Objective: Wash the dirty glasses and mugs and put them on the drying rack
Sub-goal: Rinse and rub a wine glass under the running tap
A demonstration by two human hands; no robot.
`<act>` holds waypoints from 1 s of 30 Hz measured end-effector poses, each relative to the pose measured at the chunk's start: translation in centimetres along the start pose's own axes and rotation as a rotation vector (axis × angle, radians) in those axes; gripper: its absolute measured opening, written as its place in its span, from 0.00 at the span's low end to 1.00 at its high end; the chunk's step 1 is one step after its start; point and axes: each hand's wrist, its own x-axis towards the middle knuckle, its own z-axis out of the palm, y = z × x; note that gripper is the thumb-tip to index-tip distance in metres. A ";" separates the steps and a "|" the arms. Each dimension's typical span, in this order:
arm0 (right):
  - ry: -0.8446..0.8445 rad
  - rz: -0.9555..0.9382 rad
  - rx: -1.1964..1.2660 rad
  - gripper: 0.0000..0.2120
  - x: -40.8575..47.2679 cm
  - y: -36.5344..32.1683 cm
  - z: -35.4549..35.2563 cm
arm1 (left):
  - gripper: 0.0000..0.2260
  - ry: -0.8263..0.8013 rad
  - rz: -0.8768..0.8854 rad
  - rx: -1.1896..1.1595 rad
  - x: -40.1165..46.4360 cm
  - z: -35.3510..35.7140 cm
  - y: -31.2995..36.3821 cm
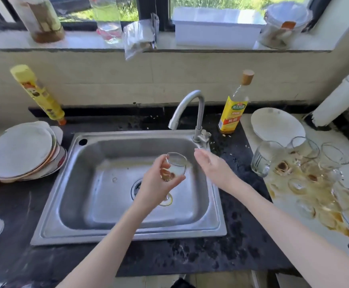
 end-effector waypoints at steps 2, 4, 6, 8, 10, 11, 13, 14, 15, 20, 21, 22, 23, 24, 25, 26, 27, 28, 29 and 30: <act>0.169 -0.001 -0.144 0.20 3.5 1.2 -1.4 | 0.23 0.024 -0.035 -0.030 2.5 0.4 -0.4; 0.206 0.025 -0.259 0.22 7.1 2.5 -2.5 | 0.24 0.039 -0.056 -0.040 4.5 0.8 -1.2; 0.172 0.073 -0.300 0.28 9.8 3.7 -2.9 | 0.24 0.048 -0.073 -0.039 6.0 1.2 -2.2; 0.162 0.081 -0.289 0.27 11.4 4.5 -2.7 | 0.24 0.053 -0.087 -0.049 7.1 1.5 -3.1; 0.200 0.046 -0.261 0.24 12.2 5.0 -2.0 | 0.24 0.053 -0.115 -0.063 8.0 1.9 -4.3; 0.244 0.026 -0.250 0.22 12.2 5.4 -1.6 | 0.24 0.053 -0.127 -0.069 8.2 2.1 -4.7; 0.331 0.001 -0.222 0.22 12.0 6.0 -0.8 | 0.25 0.054 -0.151 -0.078 8.6 2.4 -5.5; 0.352 -0.012 -0.218 0.22 12.0 6.3 -0.4 | 0.25 0.056 -0.164 -0.086 8.7 2.5 -5.8; 0.358 -0.023 -0.223 0.22 11.9 6.6 0.0 | 0.25 0.057 -0.181 -0.094 8.8 2.6 -6.1; 0.376 -0.127 -0.265 0.20 11.6 7.5 1.1 | 0.25 0.044 -0.213 -0.101 8.9 2.0 -7.1; 0.374 -0.156 -0.301 0.20 11.6 7.8 1.5 | 0.25 0.041 -0.217 -0.104 8.9 1.9 -7.3; 0.362 -0.173 -0.342 0.21 11.5 8.2 1.9 | 0.25 0.041 -0.220 -0.105 9.0 1.7 -7.5; 0.343 -0.183 -0.380 0.22 11.4 8.6 2.4 | 0.25 0.040 -0.226 -0.103 9.1 1.6 -7.6; 0.332 -0.189 -0.409 0.23 11.2 9.0 2.9 | 0.26 0.039 -0.234 -0.102 9.1 1.6 -7.7; 0.329 -0.189 -0.423 0.23 11.2 9.3 3.2 | 0.26 0.039 -0.239 -0.102 9.2 1.6 -7.8; 0.333 -0.186 -0.428 0.24 11.2 9.3 3.5 | 0.26 0.039 -0.239 -0.097 9.2 1.6 -7.9; 0.339 -0.183 -0.431 0.24 11.2 9.3 3.6 | 0.25 0.039 -0.240 -0.083 9.3 1.6 -8.0; 0.337 -0.180 -0.440 0.25 11.3 9.3 3.7 | 0.25 0.036 -0.246 -0.073 9.3 1.7 -8.2; 0.323 -0.173 -0.452 0.25 11.3 9.3 3.8 | 0.26 0.031 -0.256 -0.072 9.3 1.8 -8.2; 0.304 -0.167 -0.464 0.26 11.2 9.4 3.9 | 0.26 0.023 -0.267 -0.081 9.2 1.9 -8.4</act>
